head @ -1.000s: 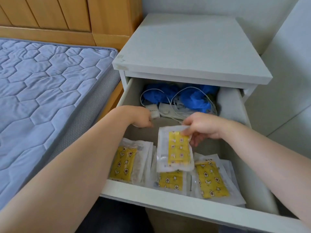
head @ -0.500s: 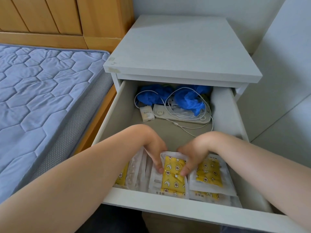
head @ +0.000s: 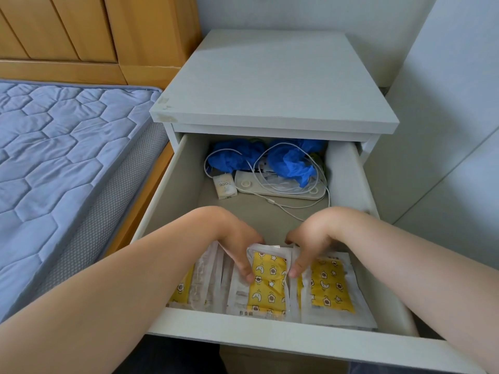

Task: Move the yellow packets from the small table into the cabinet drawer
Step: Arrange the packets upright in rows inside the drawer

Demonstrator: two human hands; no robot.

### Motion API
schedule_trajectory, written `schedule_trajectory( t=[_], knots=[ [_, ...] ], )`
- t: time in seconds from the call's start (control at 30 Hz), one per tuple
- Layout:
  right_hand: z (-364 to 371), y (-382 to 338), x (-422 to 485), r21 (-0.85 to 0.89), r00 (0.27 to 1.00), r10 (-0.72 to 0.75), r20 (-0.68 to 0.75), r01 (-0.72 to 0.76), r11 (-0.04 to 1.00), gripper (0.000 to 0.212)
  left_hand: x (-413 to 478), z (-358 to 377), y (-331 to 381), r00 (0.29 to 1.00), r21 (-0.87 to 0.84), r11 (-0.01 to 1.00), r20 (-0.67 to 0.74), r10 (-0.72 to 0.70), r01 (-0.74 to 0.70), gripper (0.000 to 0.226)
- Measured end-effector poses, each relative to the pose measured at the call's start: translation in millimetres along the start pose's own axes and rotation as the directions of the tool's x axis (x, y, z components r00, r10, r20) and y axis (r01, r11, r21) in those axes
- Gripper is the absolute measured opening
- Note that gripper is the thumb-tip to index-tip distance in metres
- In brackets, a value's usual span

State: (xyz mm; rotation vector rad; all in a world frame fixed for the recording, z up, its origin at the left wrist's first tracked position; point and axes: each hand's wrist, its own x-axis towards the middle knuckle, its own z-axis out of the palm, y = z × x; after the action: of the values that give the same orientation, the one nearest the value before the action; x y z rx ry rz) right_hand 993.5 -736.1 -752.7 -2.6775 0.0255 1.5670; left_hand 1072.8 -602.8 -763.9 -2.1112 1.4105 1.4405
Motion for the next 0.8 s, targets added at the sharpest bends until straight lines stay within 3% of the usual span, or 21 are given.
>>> schedule_trajectory(
  t=[0.1, 0.3, 0.4, 0.47, 0.7, 0.8],
  knots=[
    [3.0, -0.1, -1.3, 0.052, 0.995, -0.044, 0.092, 0.04, 0.998, 0.074, -0.2, -0.7, 2.6, 0.999, 0.017, 1.0, -0.043, -0.014, 0.015, 0.06],
    [13.1, -0.7, -0.1, 0.159, 0.991, -0.086, 0.099, 0.069, 0.985, 0.076, 1.2, -1.2, 6.7, 1.0, 0.059, 0.998, -0.024, -0.003, 0.004, 0.066],
    [11.3, 4.0, -3.8, 0.102, 0.998, -0.069, 0.006, 0.068, 0.992, 0.087, -0.5, -3.2, 4.6, 0.996, 0.036, 0.999, -0.09, -0.022, 0.026, 0.084],
    [10.8, 6.9, -5.5, 0.068, 0.998, -0.032, -0.062, 0.036, 0.997, 0.09, -0.2, -4.6, 1.2, 0.992, 0.005, 0.999, -0.116, -0.042, 0.043, 0.085],
    [9.7, 11.1, -10.5, 0.108, 0.971, -0.014, -0.239, 0.041, 0.993, 0.06, -1.6, -5.5, -2.0, 0.975, -0.11, 0.994, -0.219, -0.03, 0.006, 0.064],
    [13.2, 14.4, -11.2, 0.074, 0.91, 0.059, -0.412, -0.031, 0.997, 0.049, -0.8, -6.7, -0.5, 0.941, -0.145, 0.989, -0.336, -0.03, -0.021, 0.054]
  ],
)
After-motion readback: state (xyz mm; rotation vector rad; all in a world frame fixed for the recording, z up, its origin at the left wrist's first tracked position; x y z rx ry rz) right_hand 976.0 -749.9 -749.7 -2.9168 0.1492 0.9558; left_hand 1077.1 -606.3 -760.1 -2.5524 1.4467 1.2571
